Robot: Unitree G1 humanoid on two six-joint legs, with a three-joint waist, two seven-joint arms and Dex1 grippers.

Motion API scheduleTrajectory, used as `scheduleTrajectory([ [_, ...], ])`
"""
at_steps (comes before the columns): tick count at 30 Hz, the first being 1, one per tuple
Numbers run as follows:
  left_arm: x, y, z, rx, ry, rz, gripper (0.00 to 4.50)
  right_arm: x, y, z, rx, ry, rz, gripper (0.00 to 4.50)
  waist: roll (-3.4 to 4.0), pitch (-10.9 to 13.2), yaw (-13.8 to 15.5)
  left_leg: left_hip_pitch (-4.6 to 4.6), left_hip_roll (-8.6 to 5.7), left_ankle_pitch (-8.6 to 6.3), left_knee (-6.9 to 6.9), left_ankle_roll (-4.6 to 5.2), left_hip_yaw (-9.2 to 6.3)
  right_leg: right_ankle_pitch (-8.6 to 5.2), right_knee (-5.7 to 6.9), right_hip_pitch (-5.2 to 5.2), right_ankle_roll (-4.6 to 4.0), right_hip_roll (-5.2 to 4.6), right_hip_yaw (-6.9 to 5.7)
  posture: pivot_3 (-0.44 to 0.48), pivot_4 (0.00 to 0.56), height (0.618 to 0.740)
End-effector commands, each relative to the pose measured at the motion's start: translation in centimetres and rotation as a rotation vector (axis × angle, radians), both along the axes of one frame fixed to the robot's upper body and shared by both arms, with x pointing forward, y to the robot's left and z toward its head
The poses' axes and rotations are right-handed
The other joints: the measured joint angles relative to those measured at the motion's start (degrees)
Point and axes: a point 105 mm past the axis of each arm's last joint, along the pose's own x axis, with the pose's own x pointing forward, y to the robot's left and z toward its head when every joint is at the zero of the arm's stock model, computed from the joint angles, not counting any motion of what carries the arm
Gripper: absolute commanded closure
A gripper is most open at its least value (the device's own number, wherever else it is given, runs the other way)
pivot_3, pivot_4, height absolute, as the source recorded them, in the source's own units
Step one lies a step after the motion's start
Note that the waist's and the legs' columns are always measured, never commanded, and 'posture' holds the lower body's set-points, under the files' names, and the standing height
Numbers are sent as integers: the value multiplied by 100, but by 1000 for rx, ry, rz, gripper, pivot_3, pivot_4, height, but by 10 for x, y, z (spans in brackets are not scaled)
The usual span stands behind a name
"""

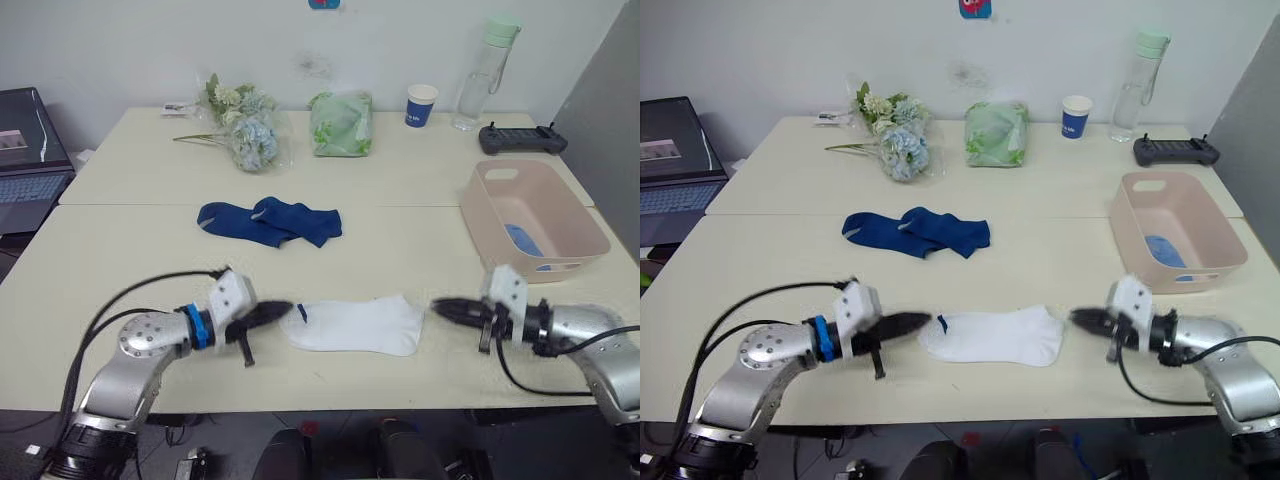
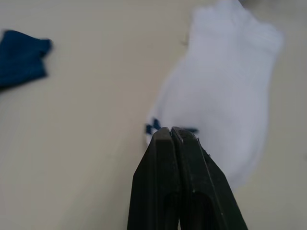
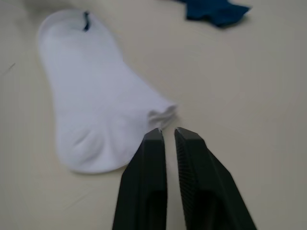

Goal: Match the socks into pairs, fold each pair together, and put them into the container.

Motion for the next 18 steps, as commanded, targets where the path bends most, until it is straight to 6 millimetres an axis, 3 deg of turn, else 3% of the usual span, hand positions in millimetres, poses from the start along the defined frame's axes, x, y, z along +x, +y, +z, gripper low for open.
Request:
scheduleTrajectory([
  [1,24,33,25,-166,-86,287,3579,23,-17,23,105,-105,-208,2840,0,-1,1,1,1,0,0,0,-1,0,-1,0,0,1,-1,0,150,740],
  [4,34,59,12,-189,-104,490,2593,35,-18,18,98,-166,-316,1756,1,-3,-4,1,1,0,-2,-1,2,0,-1,-1,0,1,2,0,150,740],
  [9,31,74,-12,-154,-98,611,955,38,-11,2,97,-177,-364,11,1,-3,2,-5,-2,1,-3,-2,6,0,-4,-8,0,-2,7,0,150,740],
  [12,29,77,-17,-140,-102,642,43,39,-10,-8,90,-159,-390,0,1,-3,8,-4,-3,1,-2,-2,7,1,-2,-6,0,-5,8,0,150,740],
  [18,23,78,-21,-117,-104,638,43,40,-5,-6,108,-164,-400,0,1,-3,7,-3,-3,1,-2,-2,8,0,-1,-6,0,-5,8,0,150,740],
])
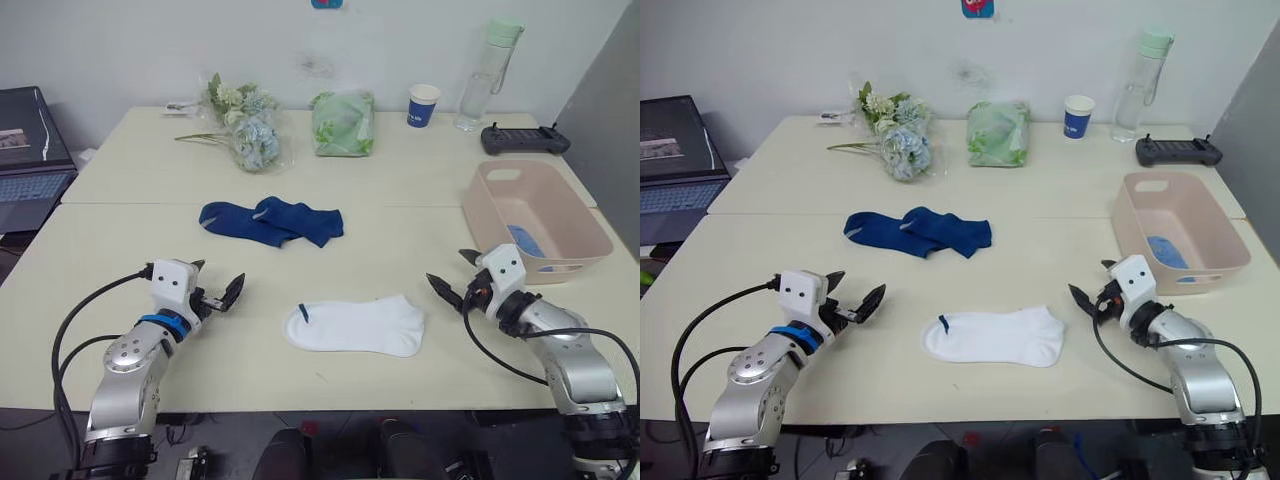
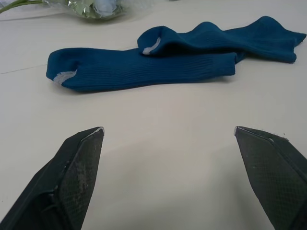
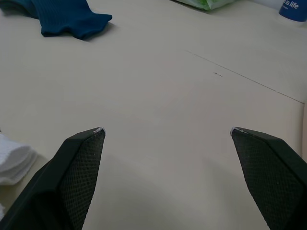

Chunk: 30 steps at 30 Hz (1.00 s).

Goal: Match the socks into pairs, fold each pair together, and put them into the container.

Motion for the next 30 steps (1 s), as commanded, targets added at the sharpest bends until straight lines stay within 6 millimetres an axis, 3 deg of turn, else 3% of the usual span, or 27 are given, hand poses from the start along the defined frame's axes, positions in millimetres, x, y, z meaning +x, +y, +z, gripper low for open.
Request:
scheduleTrajectory([
  [1,-2,1,10,31,-44,-4,43,2,1,15,-7,-58,-4,0,0,0,-1,1,0,0,0,0,0,0,1,0,0,0,0,0,150,740],
  [13,9,-7,25,88,-89,-67,43,2,3,25,-15,-84,0,0,0,0,-3,0,0,0,0,0,0,0,1,0,0,1,-1,0,150,740],
  [19,7,-26,30,77,-81,-187,43,-2,11,28,-5,-57,63,0,0,0,-4,0,0,0,0,0,0,0,0,0,0,1,-1,0,150,740],
  [24,-12,-46,43,37,-20,-409,43,-37,30,22,89,188,307,0,1,1,-11,-2,1,0,-1,0,-3,0,-1,0,0,1,-3,0,150,740],
  [30,-19,-50,57,85,7,-520,43,-64,42,-2,83,408,413,0,1,1,-6,0,1,-1,-3,2,-6,-1,-4,5,-1,2,-5,0,150,740],
])
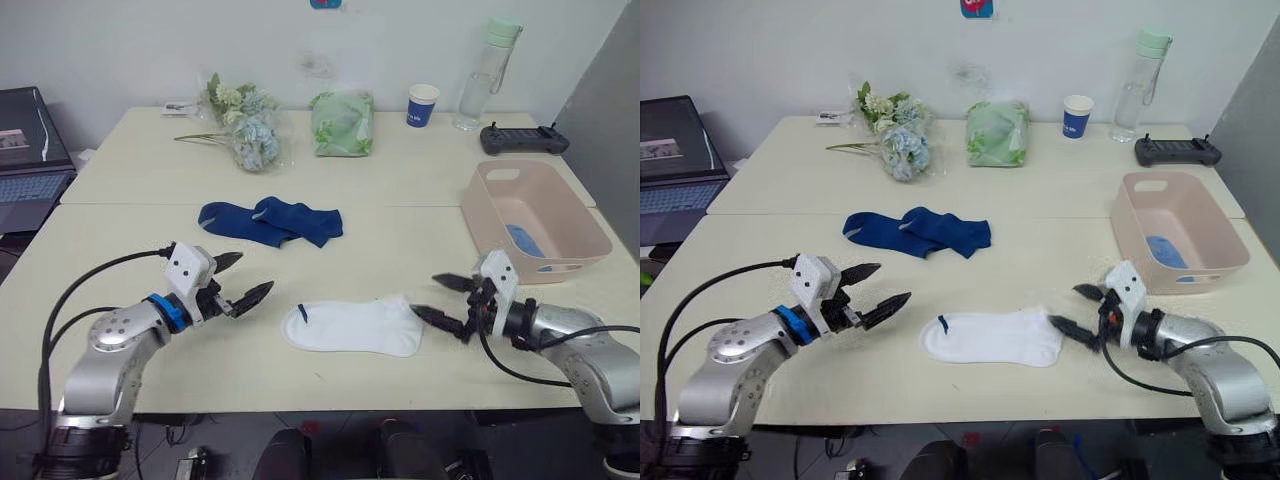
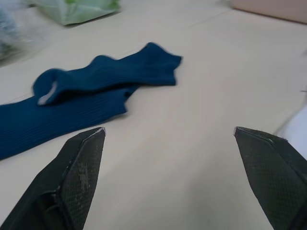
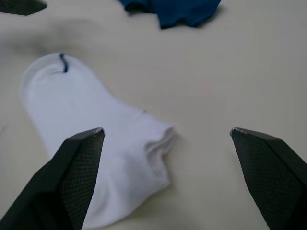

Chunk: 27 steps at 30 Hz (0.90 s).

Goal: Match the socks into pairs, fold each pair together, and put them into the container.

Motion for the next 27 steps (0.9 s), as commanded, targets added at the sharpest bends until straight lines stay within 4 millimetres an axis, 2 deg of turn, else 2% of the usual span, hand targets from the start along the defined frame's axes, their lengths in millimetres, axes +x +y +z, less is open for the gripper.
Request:
scheduleTrajectory([
  [1,-1,-3,14,8,-38,-31,43,-9,10,-5,-29,46,55,0,-1,0,1,1,-1,0,0,0,2,0,0,0,0,0,1,0,150,740],
  [4,-2,-8,12,1,-38,-27,43,-12,17,-12,-54,60,73,0,0,0,-4,1,0,0,1,0,1,0,1,-1,0,2,0,0,150,740],
  [7,-7,-13,8,-3,-26,-40,0,-12,21,-13,-50,67,76,631,-1,0,0,-1,1,0,1,0,-1,0,1,-2,1,2,-2,0,150,740],
  [14,-11,-14,8,-4,-22,-37,0,-12,20,-17,-58,77,79,3042,-1,0,4,-1,1,0,1,0,-3,0,0,-1,1,2,-3,0,150,740],
  [17,-10,-16,10,-6,-26,-41,0,-7,18,-15,-51,64,57,4235,-1,0,3,-1,0,0,0,0,-1,0,-1,-1,1,2,-2,0,150,740],
  [18,-10,-17,10,-7,-27,-43,0,-5,16,-14,-55,60,49,4469,-1,0,3,-1,0,0,1,0,-1,0,0,-2,1,2,-3,0,150,740],
  [24,-11,-22,9,-2,-22,-72,0,7,-4,-8,-75,41,2,4469,-1,0,3,-1,0,0,1,0,-1,0,-2,-1,1,2,-2,0,150,740],
  [27,-12,-33,11,-6,-19,-123,0,12,-10,-3,-79,37,-3,4469,-1,1,3,-1,0,0,1,0,-1,0,-1,-1,1,2,-2,0,150,740],
])
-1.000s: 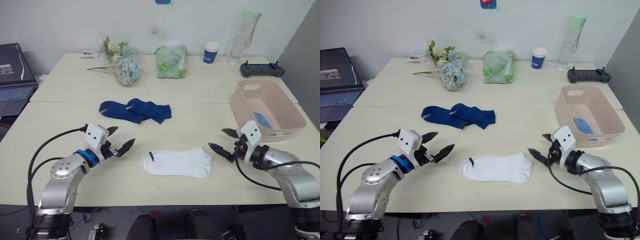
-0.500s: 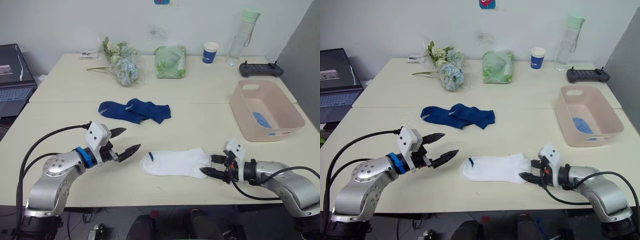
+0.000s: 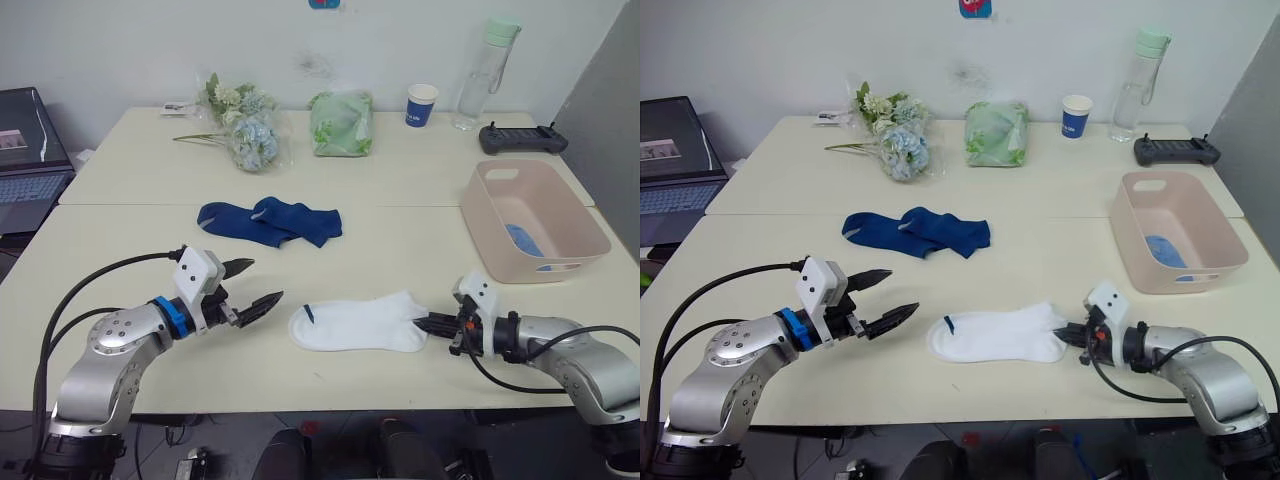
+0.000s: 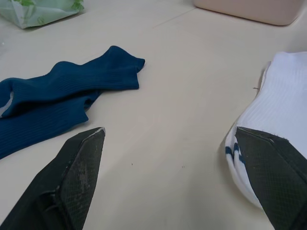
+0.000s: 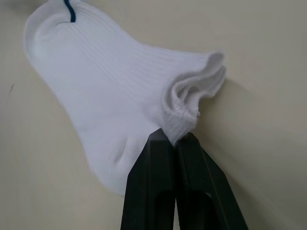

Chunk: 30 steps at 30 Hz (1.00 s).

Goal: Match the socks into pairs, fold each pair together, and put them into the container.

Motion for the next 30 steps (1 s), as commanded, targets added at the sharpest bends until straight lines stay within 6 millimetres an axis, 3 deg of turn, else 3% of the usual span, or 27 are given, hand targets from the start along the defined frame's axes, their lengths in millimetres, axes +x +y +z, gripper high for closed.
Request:
scheduleTrajectory([
  [1,-4,-23,15,-15,-40,-108,0,8,-9,18,-1,-63,6,4469,0,0,2,0,-1,0,0,0,0,0,0,0,0,0,-1,0,150,740],
  [10,-8,-94,7,-31,47,-387,0,8,-6,27,24,-43,65,4469,-1,1,5,-2,-3,0,1,0,2,0,-2,1,1,0,1,0,150,740],
  [14,-5,-115,7,-54,13,-431,920,7,-9,27,7,-41,69,4500,-1,1,2,-2,-2,0,3,0,1,0,0,1,1,3,0,0,150,740],
  [25,-11,-117,-24,56,77,-488,4460,9,-11,28,2,-48,71,4500,-1,1,8,-1,-4,0,3,0,2,0,-1,1,1,5,3,0,150,740],
  [30,-8,-125,-49,91,116,-480,4487,8,-9,33,13,-51,83,4500,-1,1,17,-2,-3,0,3,0,2,0,-2,1,1,5,2,0,150,740],
])
